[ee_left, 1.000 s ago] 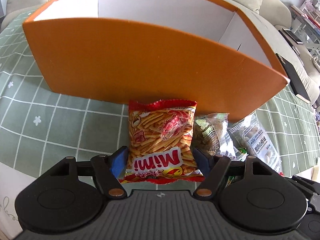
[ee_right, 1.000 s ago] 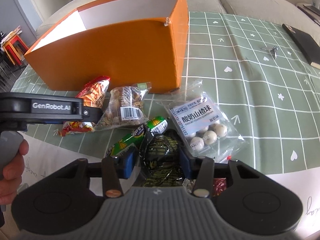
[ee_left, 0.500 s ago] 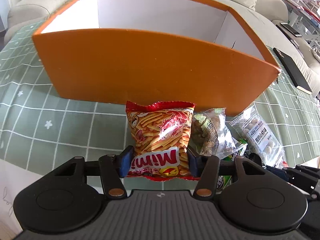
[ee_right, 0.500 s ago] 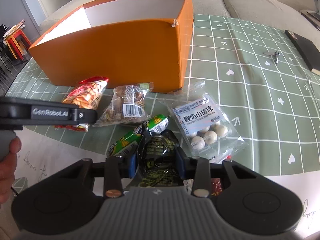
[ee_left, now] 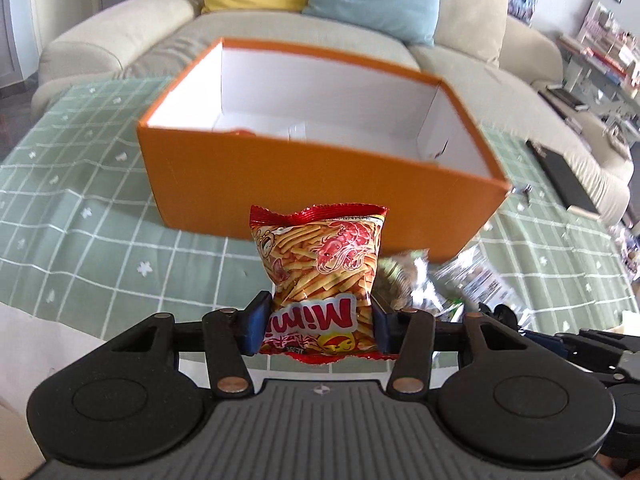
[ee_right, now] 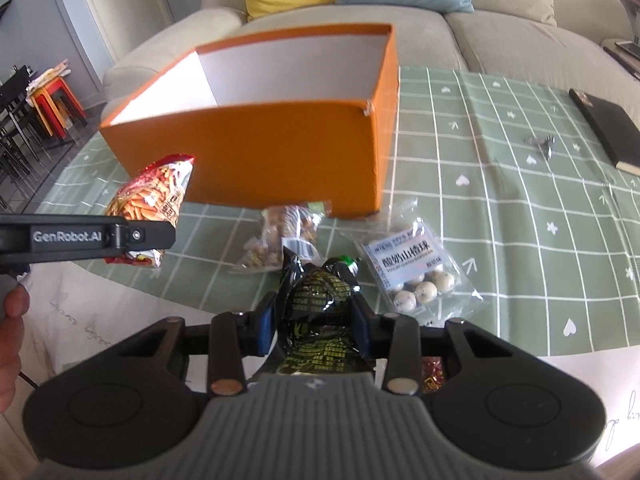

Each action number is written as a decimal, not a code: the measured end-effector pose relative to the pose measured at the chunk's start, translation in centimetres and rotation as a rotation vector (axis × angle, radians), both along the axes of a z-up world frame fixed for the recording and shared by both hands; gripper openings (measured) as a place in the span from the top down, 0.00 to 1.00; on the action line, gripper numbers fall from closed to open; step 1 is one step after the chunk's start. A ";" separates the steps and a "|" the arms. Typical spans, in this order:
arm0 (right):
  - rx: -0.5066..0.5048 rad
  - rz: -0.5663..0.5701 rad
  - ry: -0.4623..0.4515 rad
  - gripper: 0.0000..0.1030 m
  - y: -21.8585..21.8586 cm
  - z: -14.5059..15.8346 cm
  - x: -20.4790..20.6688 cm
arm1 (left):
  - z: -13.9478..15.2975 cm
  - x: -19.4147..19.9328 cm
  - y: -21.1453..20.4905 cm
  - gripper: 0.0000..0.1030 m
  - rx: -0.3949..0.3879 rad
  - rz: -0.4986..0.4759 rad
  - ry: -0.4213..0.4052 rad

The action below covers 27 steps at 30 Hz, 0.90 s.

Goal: Organize snacks
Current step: 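Carry the Mimi bag with left tool while right tool carries the black-green pack into the box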

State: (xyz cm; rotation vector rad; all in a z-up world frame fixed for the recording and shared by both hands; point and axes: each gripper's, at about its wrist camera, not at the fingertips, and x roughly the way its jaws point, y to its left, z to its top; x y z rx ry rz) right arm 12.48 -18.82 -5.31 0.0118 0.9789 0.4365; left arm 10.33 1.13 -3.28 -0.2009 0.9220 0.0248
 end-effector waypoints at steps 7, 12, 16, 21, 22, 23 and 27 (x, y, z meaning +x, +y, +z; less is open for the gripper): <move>0.033 0.018 -0.099 0.64 0.2 3.3 -0.3 | 3.5 -0.3 -0.3 0.45 0.003 -0.012 -0.065; 0.044 0.040 -0.175 0.64 0.7 6.2 0.7 | 5.0 0.6 -0.5 0.45 0.020 -0.018 -0.086; 0.035 0.054 -0.228 0.64 1.2 8.2 2.5 | 6.1 2.3 -0.6 0.45 0.039 -0.024 -0.100; 0.009 0.091 -0.281 0.65 2.4 9.9 5.3 | 7.2 5.0 -0.6 0.45 0.044 -0.040 -0.113; 0.004 0.098 -0.289 0.65 2.7 10.1 5.9 | 7.3 5.6 -0.5 0.45 0.038 -0.037 -0.110; 0.003 0.101 -0.293 0.65 2.9 10.3 6.6 | 7.4 6.1 -0.5 0.45 0.031 -0.036 -0.110; 0.004 0.098 -0.283 0.65 3.7 10.2 9.8 | 6.9 8.9 -0.1 0.45 0.006 -0.032 -0.083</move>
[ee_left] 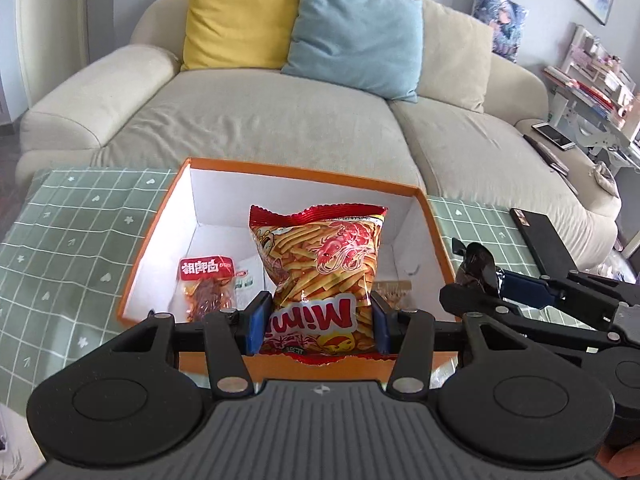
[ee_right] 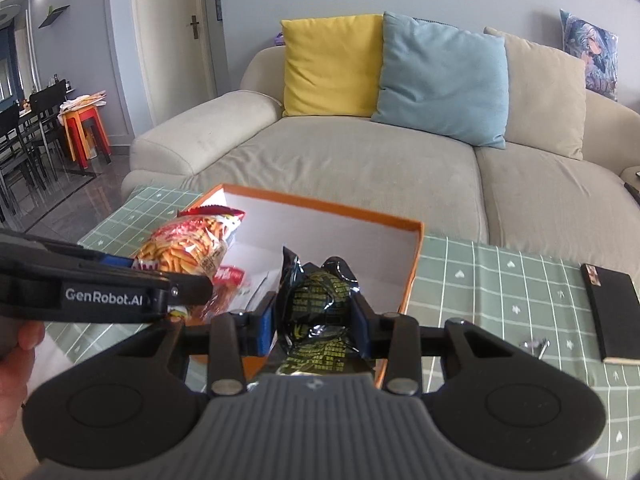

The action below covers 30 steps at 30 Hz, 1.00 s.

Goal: Organize snacks
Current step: 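Carry the Mimi bag with left tool while right tool carries the black-green pack into the box, then open both tools releasing the Mimi bag and black-green pack in the box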

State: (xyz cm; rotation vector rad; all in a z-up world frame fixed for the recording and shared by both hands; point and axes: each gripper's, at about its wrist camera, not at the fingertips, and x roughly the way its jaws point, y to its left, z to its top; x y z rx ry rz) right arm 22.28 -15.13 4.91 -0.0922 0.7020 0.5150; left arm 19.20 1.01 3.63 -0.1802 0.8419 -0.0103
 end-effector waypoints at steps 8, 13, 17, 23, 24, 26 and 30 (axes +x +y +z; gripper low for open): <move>-0.083 0.007 0.037 0.65 1.8 -2.5 6.1 | -2.1 5.5 0.6 0.45 -0.007 0.000 0.076; -0.138 0.035 0.065 0.65 2.7 -4.6 8.7 | -4.3 8.2 0.4 0.45 0.012 0.011 0.126; -0.182 0.072 0.072 0.65 3.4 -5.9 10.2 | -6.1 10.0 0.9 0.45 -0.012 0.023 0.182; -0.275 0.141 0.070 0.65 5.3 -7.7 11.3 | -8.4 11.9 1.3 0.44 -0.008 0.024 0.260; -0.287 0.146 0.078 0.65 5.5 -8.0 11.6 | -8.7 12.1 1.5 0.44 -0.019 0.024 0.273; -0.310 0.148 0.087 0.65 5.9 -8.6 12.1 | -9.2 12.6 1.7 0.44 -0.043 0.036 0.294; -0.339 0.143 0.095 0.64 6.4 -9.3 12.7 | -10.1 13.2 1.9 0.43 -0.091 0.043 0.320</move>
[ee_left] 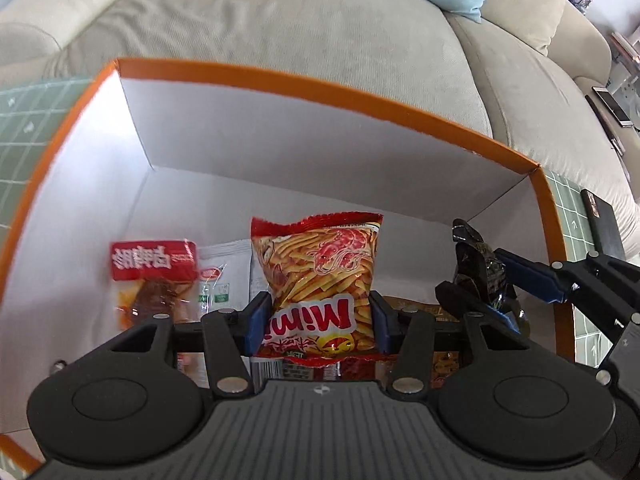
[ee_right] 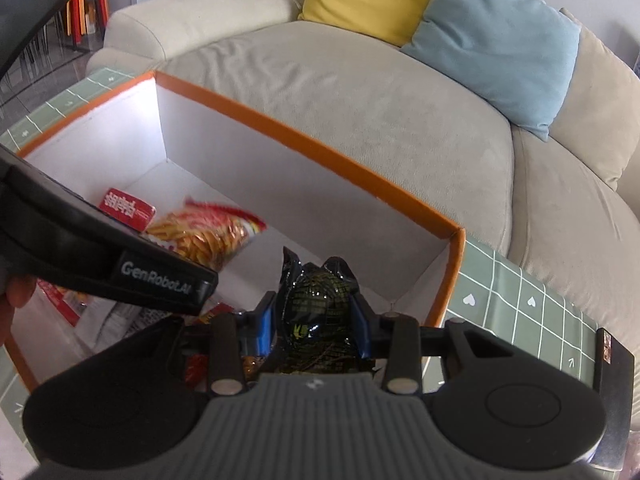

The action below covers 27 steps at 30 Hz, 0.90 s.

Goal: Organize snacks
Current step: 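Open both tools releasing the Mimi bag and black-green pack in the box, then withdraw both tools from the box back toward the remaining snacks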

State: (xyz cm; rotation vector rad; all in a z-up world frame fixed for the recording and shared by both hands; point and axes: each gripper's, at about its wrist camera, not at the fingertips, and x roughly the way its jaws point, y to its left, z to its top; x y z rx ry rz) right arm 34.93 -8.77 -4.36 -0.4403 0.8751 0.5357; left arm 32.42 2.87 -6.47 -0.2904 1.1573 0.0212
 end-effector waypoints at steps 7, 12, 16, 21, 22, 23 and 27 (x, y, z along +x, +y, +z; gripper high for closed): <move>-0.043 0.004 -0.031 0.61 0.3 -0.6 -0.3 | 0.6 -0.3 0.3 0.23 -0.017 0.021 -0.033; -0.009 -0.003 -0.041 0.52 -0.3 0.3 -1.0 | 1.5 -0.4 0.6 0.21 -0.032 0.041 -0.055; 0.015 -0.019 -0.056 0.46 -1.0 1.3 -2.2 | 2.6 -1.4 0.4 0.21 -0.024 0.034 -0.084; 0.046 -0.007 -0.096 0.41 -1.6 2.8 -4.8 | 4.5 -3.5 -0.4 0.21 0.040 0.010 -0.131; 0.060 -0.004 -0.106 0.40 -1.8 3.2 -5.4 | 4.9 -4.1 -0.6 0.21 0.056 0.002 -0.145; 0.072 -0.007 -0.116 0.37 -2.0 3.6 -5.9 | 5.4 -4.7 -0.8 0.21 0.071 -0.005 -0.161; 0.106 -0.031 -0.148 0.34 -3.0 5.0 -8.3 | 7.0 -6.9 -1.5 0.22 0.101 -0.037 -0.212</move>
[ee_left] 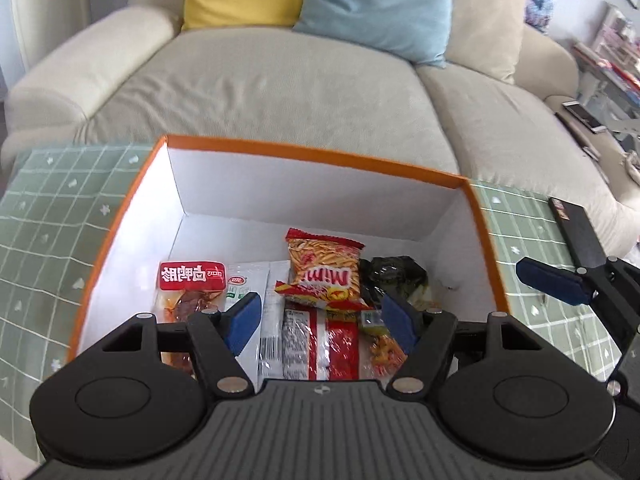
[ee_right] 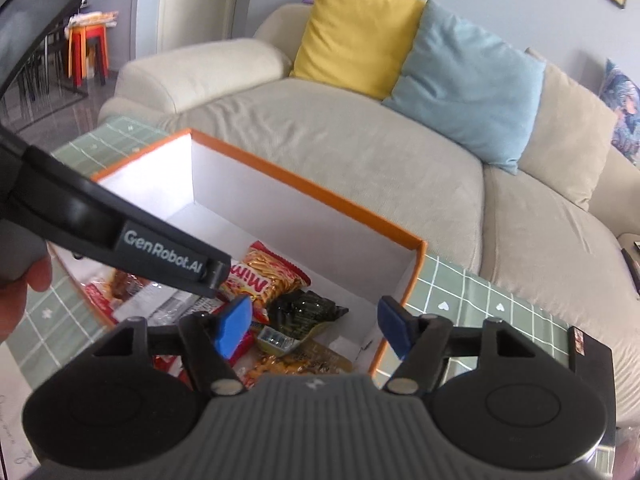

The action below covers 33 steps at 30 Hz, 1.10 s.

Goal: Organize snacks
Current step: 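Withdraw both tools from the box back toward the remaining snacks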

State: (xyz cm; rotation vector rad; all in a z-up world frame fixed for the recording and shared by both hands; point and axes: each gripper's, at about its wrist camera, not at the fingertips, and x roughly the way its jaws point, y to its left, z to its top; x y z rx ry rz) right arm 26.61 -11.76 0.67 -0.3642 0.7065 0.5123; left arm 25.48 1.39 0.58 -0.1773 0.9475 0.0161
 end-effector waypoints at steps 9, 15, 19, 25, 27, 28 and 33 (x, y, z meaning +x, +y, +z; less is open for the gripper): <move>0.128 -0.086 -0.048 0.34 -3.6 2.4 -6.8 | 2.0 -7.6 -2.8 0.22 0.110 -0.096 -0.167; 0.143 -0.102 -0.069 0.34 -5.2 2.0 -11.2 | 1.7 -11.6 -4.0 0.22 0.131 -0.136 -0.226; 0.128 -0.140 -0.018 0.34 -6.3 0.9 -12.6 | 1.0 -13.6 -4.7 0.22 0.159 -0.163 -0.236; 0.071 -0.202 0.101 0.34 -8.2 -1.5 -12.9 | -1.3 -14.9 -5.6 0.22 0.154 -0.201 -0.181; 0.063 -0.228 0.139 0.34 -9.1 -2.4 -13.1 | -2.1 -15.1 -6.0 0.22 0.166 -0.217 -0.162; 0.063 -0.243 0.161 0.34 -9.5 -2.8 -13.0 | -2.5 -15.2 -6.3 0.22 0.167 -0.229 -0.151; 0.081 -0.308 0.242 0.34 -11.2 -4.5 -12.5 | -4.5 -15.3 -6.9 0.22 0.157 -0.278 -0.105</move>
